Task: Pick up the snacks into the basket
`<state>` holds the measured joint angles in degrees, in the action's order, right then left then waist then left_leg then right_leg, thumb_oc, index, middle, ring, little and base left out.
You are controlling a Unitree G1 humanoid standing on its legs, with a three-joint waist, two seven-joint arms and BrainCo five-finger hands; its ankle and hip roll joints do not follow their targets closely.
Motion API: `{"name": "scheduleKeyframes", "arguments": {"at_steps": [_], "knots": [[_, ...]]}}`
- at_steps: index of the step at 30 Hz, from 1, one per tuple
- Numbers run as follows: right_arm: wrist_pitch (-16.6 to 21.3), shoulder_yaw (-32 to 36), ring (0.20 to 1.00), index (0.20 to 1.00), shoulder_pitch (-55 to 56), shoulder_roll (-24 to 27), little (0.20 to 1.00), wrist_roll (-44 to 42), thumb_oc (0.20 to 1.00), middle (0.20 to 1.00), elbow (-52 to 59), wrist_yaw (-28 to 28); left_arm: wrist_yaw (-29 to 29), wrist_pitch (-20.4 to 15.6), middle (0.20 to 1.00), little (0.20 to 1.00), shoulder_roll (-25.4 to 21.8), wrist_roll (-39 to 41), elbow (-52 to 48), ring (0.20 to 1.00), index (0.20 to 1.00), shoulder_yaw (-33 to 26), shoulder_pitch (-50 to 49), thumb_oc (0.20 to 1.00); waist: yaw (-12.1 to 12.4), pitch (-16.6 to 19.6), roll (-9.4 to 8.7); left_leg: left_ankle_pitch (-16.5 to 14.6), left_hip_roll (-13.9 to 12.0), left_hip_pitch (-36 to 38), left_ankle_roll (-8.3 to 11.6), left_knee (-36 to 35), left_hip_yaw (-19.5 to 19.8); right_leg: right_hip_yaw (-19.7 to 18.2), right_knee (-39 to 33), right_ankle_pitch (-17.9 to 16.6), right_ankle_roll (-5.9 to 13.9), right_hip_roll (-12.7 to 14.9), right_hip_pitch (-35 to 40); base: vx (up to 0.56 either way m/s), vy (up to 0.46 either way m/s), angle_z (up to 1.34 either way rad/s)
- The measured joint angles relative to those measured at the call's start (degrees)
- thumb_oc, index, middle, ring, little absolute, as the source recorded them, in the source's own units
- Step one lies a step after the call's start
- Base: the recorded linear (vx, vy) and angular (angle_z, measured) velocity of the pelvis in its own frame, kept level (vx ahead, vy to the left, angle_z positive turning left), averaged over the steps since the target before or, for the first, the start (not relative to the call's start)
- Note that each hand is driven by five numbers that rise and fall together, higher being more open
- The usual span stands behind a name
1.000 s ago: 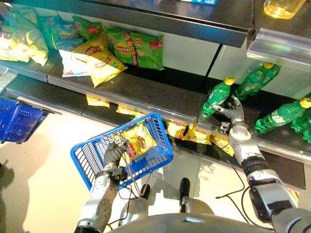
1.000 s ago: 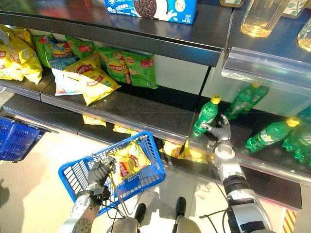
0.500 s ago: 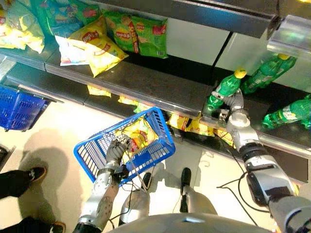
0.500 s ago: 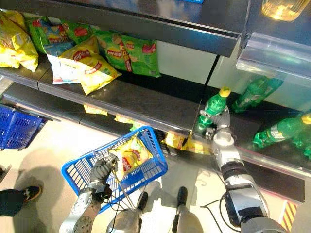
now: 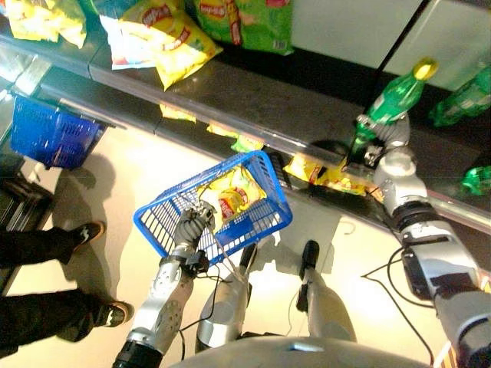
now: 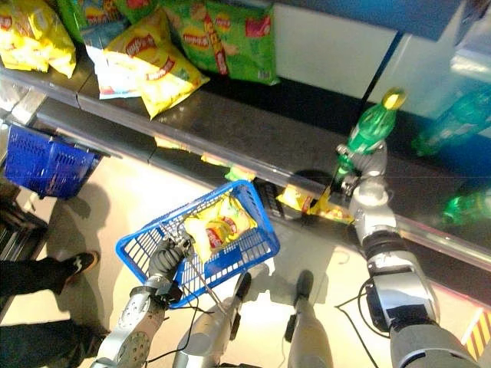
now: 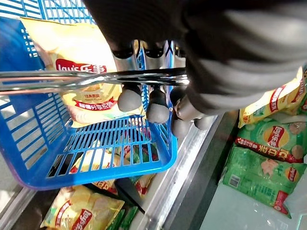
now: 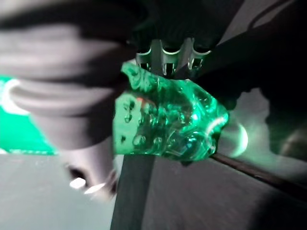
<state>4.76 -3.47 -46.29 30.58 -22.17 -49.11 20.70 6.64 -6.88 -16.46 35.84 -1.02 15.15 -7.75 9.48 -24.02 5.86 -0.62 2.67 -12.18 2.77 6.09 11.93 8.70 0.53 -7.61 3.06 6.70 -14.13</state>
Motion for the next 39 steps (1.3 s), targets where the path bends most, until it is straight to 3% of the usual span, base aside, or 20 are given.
{"name": "scheduleKeyframes", "arguments": {"at_steps": [3,10,16,18,26,30,35,37,39], "knots": [[1.76,1.30,0.200,0.200,-2.76,2.40,0.200,-0.49,0.200,0.200,0.88,1.10,0.02,-0.87,0.200,0.200,-0.29,0.03,-0.09,0.200,0.200,1.02,1.64,0.200,-0.27,-2.12,1.13,-0.15,0.90,-4.36,0.15,3.05,0.64,0.54,6.27,2.34,-0.01,1.06,-5.44,-0.04,0.004,0.20],[1.83,1.48,0.200,0.200,-2.94,1.21,0.200,-0.88,0.200,0.200,1.66,2.55,0.20,-0.99,0.200,0.200,-0.09,1.08,-0.08,0.200,0.200,1.88,4.04,0.200,-0.34,-3.19,0.81,-0.23,1.40,-5.60,0.24,4.85,0.74,0.24,10.34,3.81,-0.04,1.71,-7.69,-0.01,-0.005,0.03],[1.91,3.00,0.200,0.200,10.94,-7.10,0.200,2.86,0.200,0.200,16.24,4.38,2.28,-1.09,0.200,0.200,0.66,1.07,-0.04,0.200,0.200,1.35,3.76,0.200,-0.95,-3.14,0.57,-0.33,0.90,-0.89,0.21,3.29,0.21,-0.32,9.16,3.61,-0.55,1.20,-3.60,0.08,-0.026,-0.08],[0.75,2.49,0.200,0.200,20.92,-11.92,0.200,5.29,0.200,0.200,25.90,3.82,2.48,-1.25,0.200,0.200,1.79,1.08,-0.19,0.200,0.200,-1.83,3.31,0.200,-2.59,-2.46,-0.83,-0.46,-0.29,3.10,0.08,0.85,-0.75,-0.72,7.85,3.89,-0.30,0.75,-0.40,0.10,-0.043,-0.12],[0.12,1.47,0.200,0.200,37.88,-12.50,0.200,11.46,0.200,0.200,39.56,-4.18,2.21,-1.10,0.200,0.200,1.80,1.07,-0.44,0.200,0.200,-7.12,1.95,0.200,-5.12,1.62,-5.65,-0.08,-1.66,8.84,-0.05,-3.76,-2.41,-1.91,2.98,3.00,-0.25,-0.59,4.62,0.09,-0.049,-0.12],[0.70,3.18,0.200,0.200,41.68,-12.70,0.200,11.50,0.200,0.200,44.82,-9.46,1.54,-0.41,0.200,0.200,1.91,0.87,-0.40,0.200,0.200,-7.33,1.26,0.200,-5.96,2.63,-5.82,0.01,-1.99,11.64,-0.15,-5.53,-2.71,-1.84,0.61,2.42,-0.23,-1.00,7.73,0.04,0.000,-0.06],[1.74,-0.35,0.200,0.200,45.50,-11.14,0.200,13.72,0.200,0.200,45.85,-15.36,1.19,-0.02,0.200,0.200,1.81,0.86,-0.38,0.200,0.200,-6.86,3.40,0.200,-7.13,3.83,-5.87,0.00,-1.74,11.36,-0.16,-5.36,-3.29,-2.11,0.19,2.06,-0.25,-1.12,7.47,-0.13,0.006,-0.04],[2.31,-3.04,0.200,0.200,44.95,-9.92,0.200,15.04,0.200,0.200,44.21,-16.42,1.17,-0.45,0.200,0.200,1.75,0.86,-0.42,0.200,0.200,-4.77,7.16,0.200,-7.02,4.60,-6.22,-0.50,-1.19,5.39,-0.08,-1.76,-4.17,-1.94,3.31,2.59,0.31,-0.61,1.56,-0.27,0.013,-0.05],[2.25,-7.23,0.200,0.200,41.79,-8.32,0.200,15.66,0.200,0.200,40.17,-17.15,1.29,-0.58,0.200,0.200,1.33,0.85,-0.32,0.200,0.200,-2.05,11.65,0.200,-6.98,3.82,-6.19,-0.48,-0.67,0.05,0.03,1.27,-3.99,-1.90,5.94,2.17,-0.33,-0.27,-3.33,-0.14,0.010,0.11]]}}
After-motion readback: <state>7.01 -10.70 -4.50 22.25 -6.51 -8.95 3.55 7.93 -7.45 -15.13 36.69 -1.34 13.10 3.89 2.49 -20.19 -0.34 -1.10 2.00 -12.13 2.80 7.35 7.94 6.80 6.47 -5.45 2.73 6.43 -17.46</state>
